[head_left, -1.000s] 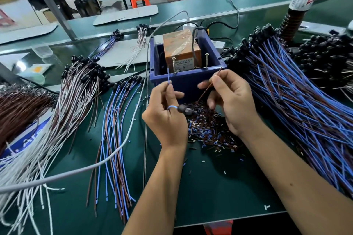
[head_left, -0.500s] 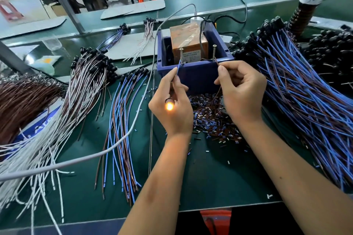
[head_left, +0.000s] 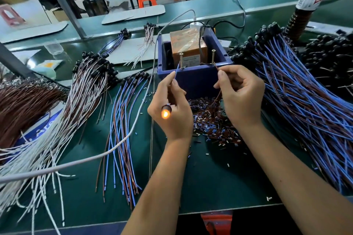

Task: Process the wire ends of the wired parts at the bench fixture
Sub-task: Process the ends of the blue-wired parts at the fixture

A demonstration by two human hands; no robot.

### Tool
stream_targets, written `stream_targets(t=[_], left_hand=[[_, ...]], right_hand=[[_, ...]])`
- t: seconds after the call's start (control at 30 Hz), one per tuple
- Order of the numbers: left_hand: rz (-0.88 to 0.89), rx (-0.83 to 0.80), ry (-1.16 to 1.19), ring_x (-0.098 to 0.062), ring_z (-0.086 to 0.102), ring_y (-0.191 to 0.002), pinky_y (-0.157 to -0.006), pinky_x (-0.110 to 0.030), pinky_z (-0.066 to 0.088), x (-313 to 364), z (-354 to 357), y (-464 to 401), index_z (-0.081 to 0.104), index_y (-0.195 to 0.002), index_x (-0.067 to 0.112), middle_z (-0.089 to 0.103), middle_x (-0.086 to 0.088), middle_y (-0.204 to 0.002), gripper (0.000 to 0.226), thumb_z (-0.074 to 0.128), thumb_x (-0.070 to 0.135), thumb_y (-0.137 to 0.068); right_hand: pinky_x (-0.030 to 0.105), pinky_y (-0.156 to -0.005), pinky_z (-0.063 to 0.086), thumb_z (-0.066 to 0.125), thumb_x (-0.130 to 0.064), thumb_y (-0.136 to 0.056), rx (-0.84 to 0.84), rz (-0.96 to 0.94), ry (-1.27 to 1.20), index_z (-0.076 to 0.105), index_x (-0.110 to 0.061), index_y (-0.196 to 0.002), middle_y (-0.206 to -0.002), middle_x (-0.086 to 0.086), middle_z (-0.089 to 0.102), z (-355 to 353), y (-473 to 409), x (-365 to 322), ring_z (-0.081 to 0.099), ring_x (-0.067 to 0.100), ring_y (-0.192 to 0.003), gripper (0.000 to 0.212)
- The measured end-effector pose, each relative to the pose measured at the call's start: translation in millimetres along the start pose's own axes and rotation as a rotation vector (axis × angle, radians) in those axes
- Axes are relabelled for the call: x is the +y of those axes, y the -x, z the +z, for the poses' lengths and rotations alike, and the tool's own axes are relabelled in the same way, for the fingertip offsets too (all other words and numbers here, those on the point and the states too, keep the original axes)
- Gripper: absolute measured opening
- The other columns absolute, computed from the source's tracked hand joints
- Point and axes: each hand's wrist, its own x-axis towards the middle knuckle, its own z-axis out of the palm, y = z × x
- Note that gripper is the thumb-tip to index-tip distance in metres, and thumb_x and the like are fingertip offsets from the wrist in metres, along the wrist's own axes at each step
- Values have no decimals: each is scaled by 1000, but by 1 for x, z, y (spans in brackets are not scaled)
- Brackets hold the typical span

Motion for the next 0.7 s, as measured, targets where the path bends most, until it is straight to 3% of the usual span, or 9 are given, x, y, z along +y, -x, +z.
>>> stream_targets(t=[0.07, 0.17, 0.37, 0.47, 0.6, 0.7], left_hand=[[43, 18, -18, -9, 66, -64, -62, -36, 55, 7, 1, 1, 73, -110, 4, 66, 1, -70, 18, 57, 6, -102], [18, -64, 20, -8, 65, -60, -61, -25, 51, 26, 11, 4, 74, -107, 6, 67, 1, -67, 17, 58, 8, -101], [-348, -590, 33, -5, 65, -59, -61, -20, 50, 79, 63, -7, 77, -89, 17, 72, 4, -63, 14, 65, 13, -95], [-500, -795, 69, -14, 57, -61, -64, -26, 43, 108, 94, -8, 71, -77, 22, 66, 6, -64, 18, 65, 16, -93], [-604, -880, 191, -17, 39, -53, -58, -29, 36, 139, 137, -4, 57, -79, 17, 48, 5, -61, 19, 62, 22, -97], [-827, -915, 410, -9, 31, -39, -41, -19, 26, 156, 164, 5, 58, -85, 10, 45, 2, -62, 26, 50, 25, -105]], right_hand=[[21, -65, 54, 65, -13, -100, 14, 11, -14, 73, -17, -97, -75, -5, 72, -1, 0, -1, 72, 11, -67, 9], [26, -65, 57, 65, -13, -100, 42, 39, -27, 73, -17, -96, -74, -5, 72, -5, -2, -2, 72, 12, -67, 10], [35, -68, 61, 67, -20, -94, 141, 101, 69, 74, -27, -90, -69, -8, 73, -56, -19, -5, 73, 13, -67, 10], [33, -69, 61, 68, -27, -90, 214, 141, 244, 77, -27, -87, -70, -10, 74, -107, -39, -9, 73, 9, -67, 10], [40, -82, 60, 61, -23, -87, 321, 256, 516, 80, -19, -105, -90, 2, 77, -169, -64, -18, 68, 16, -75, 27], [39, -100, 49, 48, -26, -96, 370, 154, 812, 74, -19, -123, -119, 12, 70, -192, -67, -33, 65, 32, -107, 38]])
